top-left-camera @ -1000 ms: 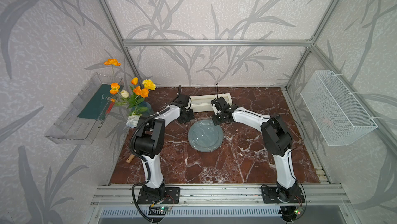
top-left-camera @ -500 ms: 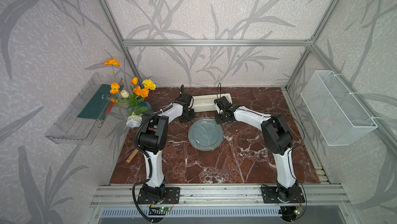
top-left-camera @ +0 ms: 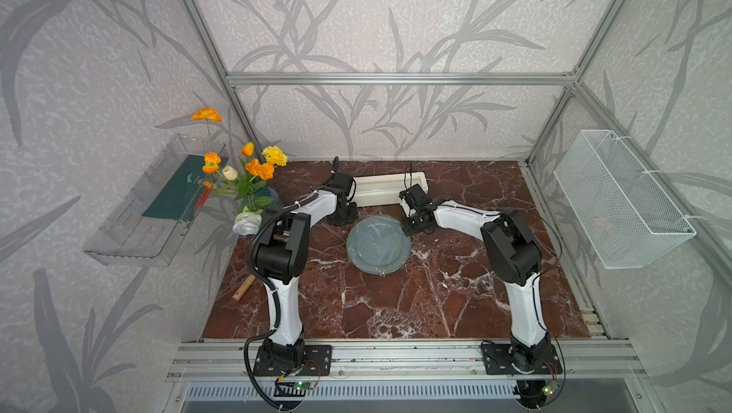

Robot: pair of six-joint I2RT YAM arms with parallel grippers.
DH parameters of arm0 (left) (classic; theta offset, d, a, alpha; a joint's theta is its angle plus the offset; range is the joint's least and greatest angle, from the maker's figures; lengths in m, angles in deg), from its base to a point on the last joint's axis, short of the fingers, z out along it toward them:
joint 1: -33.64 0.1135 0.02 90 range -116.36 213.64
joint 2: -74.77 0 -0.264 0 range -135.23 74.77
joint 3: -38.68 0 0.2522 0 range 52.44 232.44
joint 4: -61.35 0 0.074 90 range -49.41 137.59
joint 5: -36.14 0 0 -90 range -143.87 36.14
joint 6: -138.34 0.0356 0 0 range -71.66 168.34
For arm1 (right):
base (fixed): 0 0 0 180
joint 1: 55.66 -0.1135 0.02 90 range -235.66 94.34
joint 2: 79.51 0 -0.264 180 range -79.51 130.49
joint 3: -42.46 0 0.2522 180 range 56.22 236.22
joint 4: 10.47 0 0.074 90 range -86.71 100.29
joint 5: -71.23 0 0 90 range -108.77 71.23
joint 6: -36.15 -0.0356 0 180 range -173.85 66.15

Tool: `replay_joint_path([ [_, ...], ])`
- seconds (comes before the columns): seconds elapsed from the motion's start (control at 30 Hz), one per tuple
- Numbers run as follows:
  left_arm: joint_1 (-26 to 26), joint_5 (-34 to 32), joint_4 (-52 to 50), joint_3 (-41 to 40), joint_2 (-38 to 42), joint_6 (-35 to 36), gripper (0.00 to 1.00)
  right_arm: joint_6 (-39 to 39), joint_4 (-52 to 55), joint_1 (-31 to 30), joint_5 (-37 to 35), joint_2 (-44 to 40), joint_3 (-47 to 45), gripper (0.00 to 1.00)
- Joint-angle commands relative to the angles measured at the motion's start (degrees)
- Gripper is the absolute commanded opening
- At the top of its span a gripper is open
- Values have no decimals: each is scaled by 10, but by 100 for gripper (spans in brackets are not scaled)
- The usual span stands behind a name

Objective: Wrap the plate with plastic wrap
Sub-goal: Cover the plate with plastic wrap.

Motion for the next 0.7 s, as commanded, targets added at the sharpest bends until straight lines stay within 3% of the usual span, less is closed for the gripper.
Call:
replay_joint_path([
  [0.0,2,15,-46,-17,2,-3,32,-7,22,4,18,-22,-12,24],
  [0.17,2,-11,-73,-10,34,-2,38,-2,48,14,12,-57,-22,33],
  [0.3,2,-17,-91,-4,67,-6,48,-7,67,20,8,-124,-56,37],
  [0.5,2,48,-56,-50,80,-25,50,-94,-28,19,141,-221,-186,53],
  [0.67,2,49,-37,-83,82,-36,50,-134,-67,-1,133,-220,-224,49],
])
